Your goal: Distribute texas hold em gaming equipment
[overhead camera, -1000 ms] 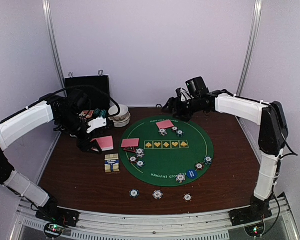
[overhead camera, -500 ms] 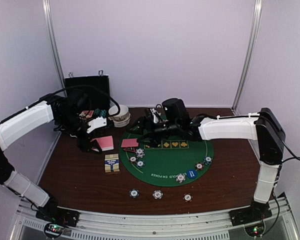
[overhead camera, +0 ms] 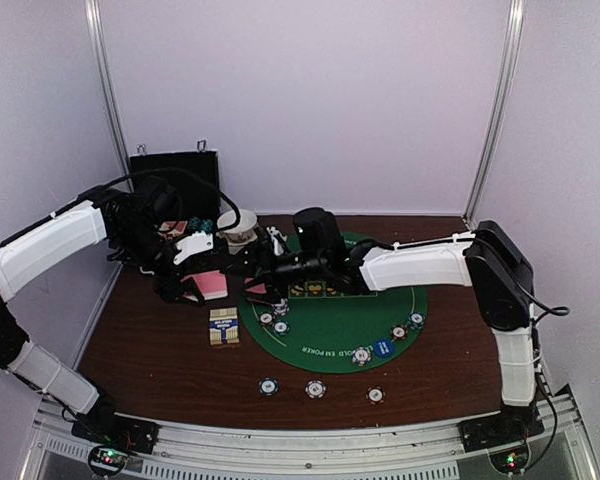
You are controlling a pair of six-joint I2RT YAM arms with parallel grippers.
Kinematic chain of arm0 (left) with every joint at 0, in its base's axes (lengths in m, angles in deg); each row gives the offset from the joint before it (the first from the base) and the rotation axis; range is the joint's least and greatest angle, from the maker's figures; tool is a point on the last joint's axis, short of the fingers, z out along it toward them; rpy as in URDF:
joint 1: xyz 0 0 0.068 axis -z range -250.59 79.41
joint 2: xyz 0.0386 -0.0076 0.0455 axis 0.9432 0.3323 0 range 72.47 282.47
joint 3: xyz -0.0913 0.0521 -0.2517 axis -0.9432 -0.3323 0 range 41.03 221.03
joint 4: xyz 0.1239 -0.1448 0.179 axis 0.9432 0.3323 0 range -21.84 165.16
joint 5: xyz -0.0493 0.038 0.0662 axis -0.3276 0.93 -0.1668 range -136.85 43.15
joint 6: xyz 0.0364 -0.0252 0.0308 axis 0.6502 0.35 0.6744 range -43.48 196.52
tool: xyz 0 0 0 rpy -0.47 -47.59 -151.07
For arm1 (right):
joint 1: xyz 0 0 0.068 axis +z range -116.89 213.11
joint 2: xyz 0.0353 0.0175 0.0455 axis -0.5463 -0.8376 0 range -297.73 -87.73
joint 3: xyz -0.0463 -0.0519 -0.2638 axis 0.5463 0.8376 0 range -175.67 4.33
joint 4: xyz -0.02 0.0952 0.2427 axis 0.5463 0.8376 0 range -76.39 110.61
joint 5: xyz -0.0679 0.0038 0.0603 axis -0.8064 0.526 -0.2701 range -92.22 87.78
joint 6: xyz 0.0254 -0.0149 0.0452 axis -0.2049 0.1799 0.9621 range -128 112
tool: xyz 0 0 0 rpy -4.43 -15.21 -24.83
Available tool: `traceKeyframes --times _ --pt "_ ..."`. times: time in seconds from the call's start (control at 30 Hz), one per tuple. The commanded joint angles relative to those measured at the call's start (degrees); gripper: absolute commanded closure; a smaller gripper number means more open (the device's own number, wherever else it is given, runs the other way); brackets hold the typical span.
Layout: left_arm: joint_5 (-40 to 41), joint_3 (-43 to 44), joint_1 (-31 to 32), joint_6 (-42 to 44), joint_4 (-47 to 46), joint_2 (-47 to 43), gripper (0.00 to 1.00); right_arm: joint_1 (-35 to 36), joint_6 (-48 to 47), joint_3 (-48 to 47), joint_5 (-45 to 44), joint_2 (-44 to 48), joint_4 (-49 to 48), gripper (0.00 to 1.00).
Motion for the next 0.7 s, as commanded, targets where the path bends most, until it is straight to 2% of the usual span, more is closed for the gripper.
traceKeyframes --times 0.0,0.67 --pt "-1.6 2.2 -0.2 -0.3 -0.1 -0.4 1.0 0.9 1.7 -2.9 2.0 -1.9 -3.8 0.13" --pt "-2.0 2.6 -0.2 -0.3 -0.1 -0.1 1.0 2.6 4.2 -13.7 4.8 -11.2 -1.9 0.2"
